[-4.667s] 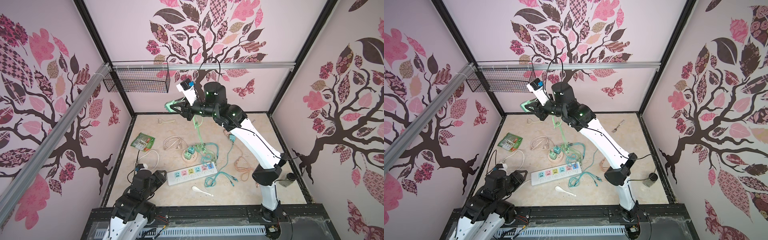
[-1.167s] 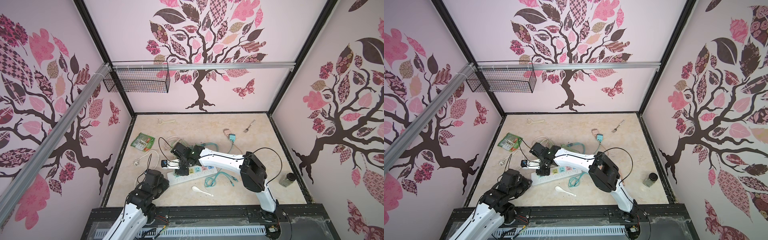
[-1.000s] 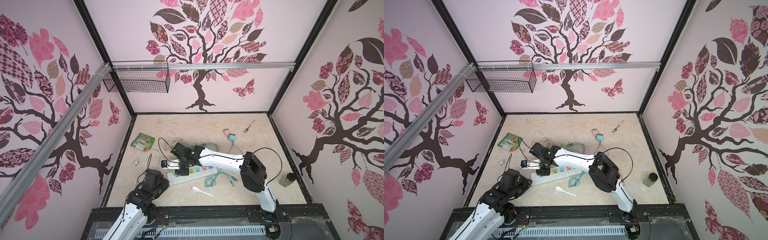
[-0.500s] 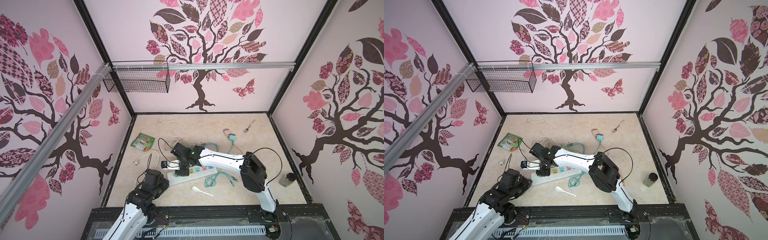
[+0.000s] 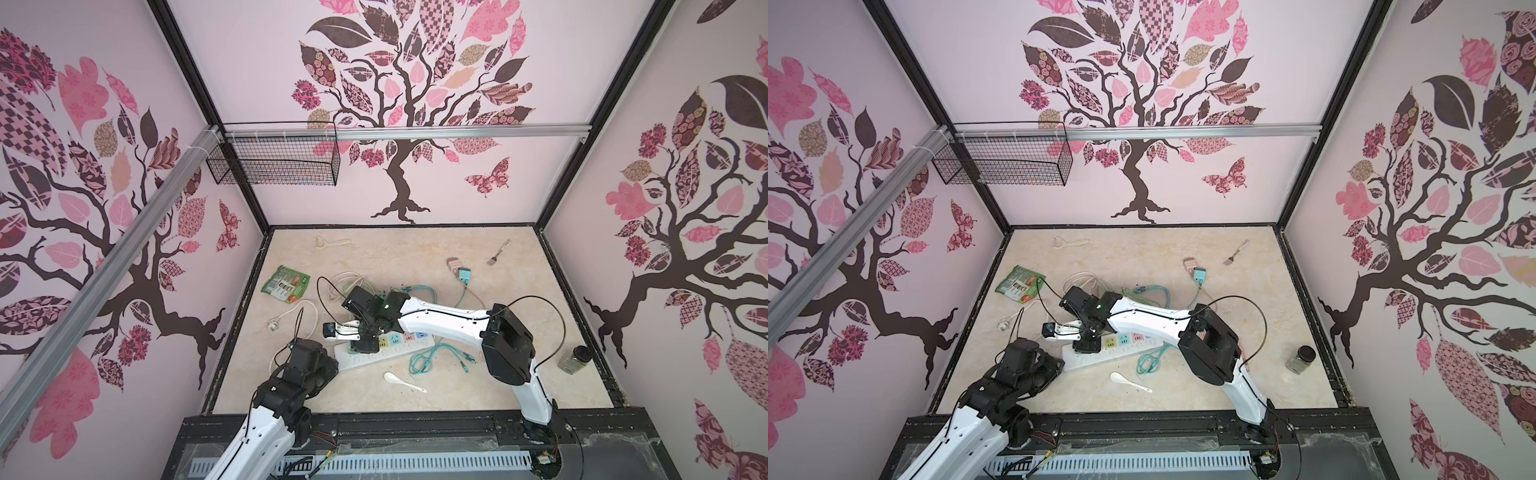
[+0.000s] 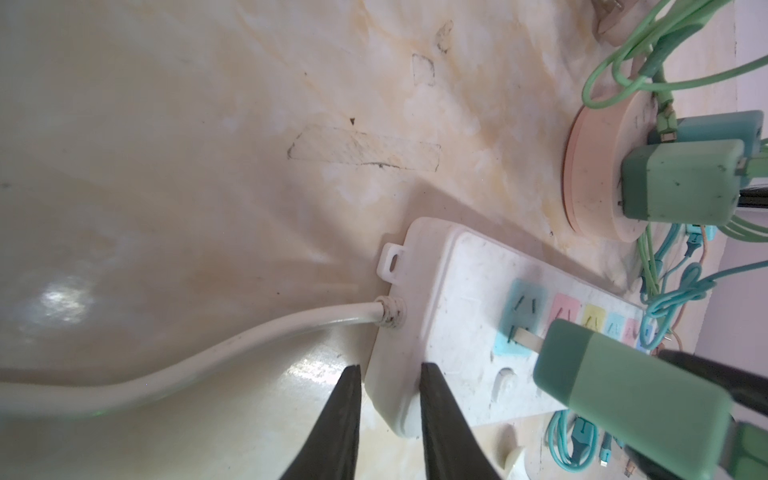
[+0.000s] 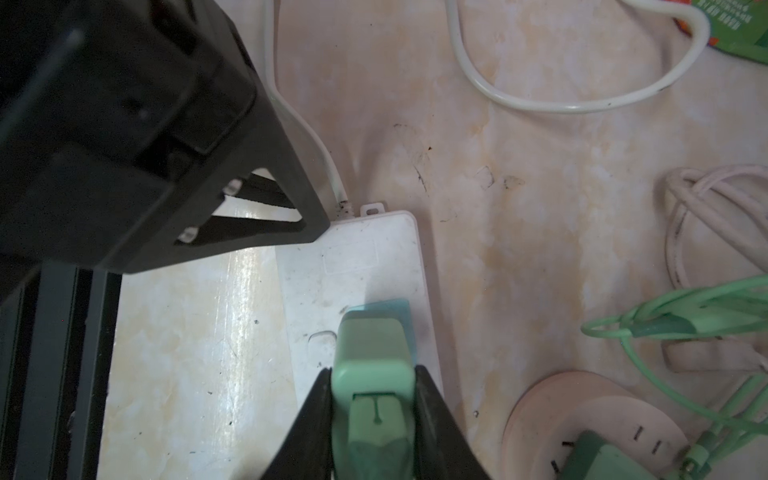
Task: Insert the plug
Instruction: 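Press the pale green charger down into the teal outlet with the right gripper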
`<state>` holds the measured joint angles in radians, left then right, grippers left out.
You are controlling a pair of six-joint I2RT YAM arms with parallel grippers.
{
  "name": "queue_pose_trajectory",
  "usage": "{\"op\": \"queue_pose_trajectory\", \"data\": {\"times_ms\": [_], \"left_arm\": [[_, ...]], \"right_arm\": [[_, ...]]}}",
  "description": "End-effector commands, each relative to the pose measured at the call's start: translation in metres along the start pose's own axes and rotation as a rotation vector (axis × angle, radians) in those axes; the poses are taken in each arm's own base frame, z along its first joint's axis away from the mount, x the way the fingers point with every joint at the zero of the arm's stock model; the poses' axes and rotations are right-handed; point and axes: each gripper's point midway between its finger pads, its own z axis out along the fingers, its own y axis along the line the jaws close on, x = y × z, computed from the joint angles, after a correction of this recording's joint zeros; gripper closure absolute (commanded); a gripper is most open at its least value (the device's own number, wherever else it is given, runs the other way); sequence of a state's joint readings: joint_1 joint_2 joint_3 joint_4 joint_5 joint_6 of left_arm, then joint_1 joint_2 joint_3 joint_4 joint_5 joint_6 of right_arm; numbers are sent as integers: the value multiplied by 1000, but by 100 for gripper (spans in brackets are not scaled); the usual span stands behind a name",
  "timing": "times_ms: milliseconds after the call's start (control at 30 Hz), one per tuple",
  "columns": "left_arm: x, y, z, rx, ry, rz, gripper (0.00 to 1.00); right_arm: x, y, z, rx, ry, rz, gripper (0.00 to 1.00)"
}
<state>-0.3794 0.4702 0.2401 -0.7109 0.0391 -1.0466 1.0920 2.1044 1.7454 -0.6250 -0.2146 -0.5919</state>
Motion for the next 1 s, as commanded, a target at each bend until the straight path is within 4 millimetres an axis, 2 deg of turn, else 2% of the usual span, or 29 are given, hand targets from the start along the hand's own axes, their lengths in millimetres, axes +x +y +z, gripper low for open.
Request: {"op": "queue_pose_trajectory", "data": {"times_ms": [0, 433, 967], "left_arm": [[2, 8, 4, -20, 2, 8, 72], [1, 7, 4, -16, -2, 6, 72], [0, 6, 3, 10, -23, 11, 73]], "right_arm": [[-14, 4, -28, 20, -39, -27, 74], [-5, 5, -13, 5, -12, -33, 74], [6, -3, 3, 11, 94, -93, 71]]}}
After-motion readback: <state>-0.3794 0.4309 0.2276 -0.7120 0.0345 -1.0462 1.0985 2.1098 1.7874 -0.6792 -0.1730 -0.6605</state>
